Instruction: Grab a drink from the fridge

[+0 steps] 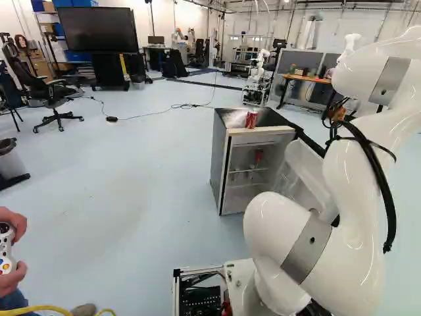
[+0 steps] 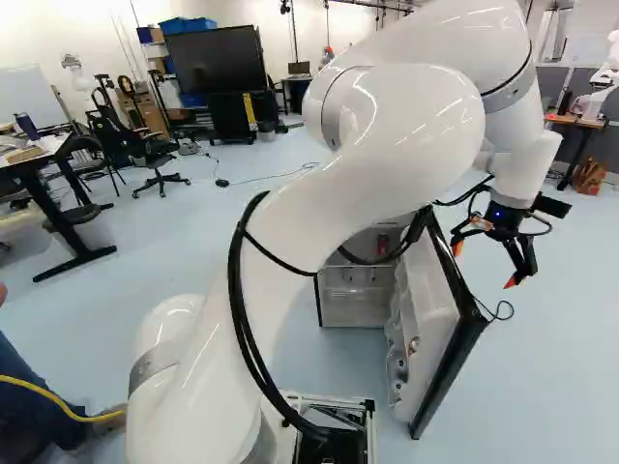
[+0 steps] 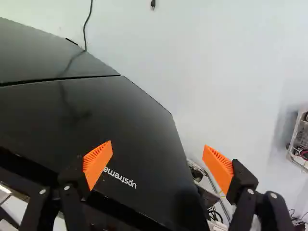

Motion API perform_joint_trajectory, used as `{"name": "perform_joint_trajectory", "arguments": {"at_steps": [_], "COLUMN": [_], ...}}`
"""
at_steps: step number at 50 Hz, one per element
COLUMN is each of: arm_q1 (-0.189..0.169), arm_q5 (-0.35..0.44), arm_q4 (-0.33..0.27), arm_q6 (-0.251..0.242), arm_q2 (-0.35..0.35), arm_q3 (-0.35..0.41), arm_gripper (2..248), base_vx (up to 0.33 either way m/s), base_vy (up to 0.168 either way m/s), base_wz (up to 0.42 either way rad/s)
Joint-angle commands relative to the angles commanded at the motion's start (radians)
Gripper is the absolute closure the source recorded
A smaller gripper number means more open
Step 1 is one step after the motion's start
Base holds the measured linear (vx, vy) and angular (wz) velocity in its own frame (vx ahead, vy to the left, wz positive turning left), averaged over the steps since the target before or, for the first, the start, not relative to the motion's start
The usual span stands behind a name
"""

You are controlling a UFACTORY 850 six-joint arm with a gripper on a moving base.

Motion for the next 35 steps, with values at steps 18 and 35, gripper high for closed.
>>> {"name": "perform_joint_trajectory", "arguments": {"at_steps": [18, 35], "arm_q1": [0.02, 0.033], "arm_q5": [-0.004, 0.031], "arm_q4": [0.0, 0.0], "arm_q6": [0.0, 0.0], "arm_q2": [0.059, 0.121], "arm_q3": [0.099, 0.202], "arm_gripper": [3, 3], "base_vx": [0.0, 0.0], "base_vy": [0.0, 0.0], "base_wz": [0.0, 0.0]}}
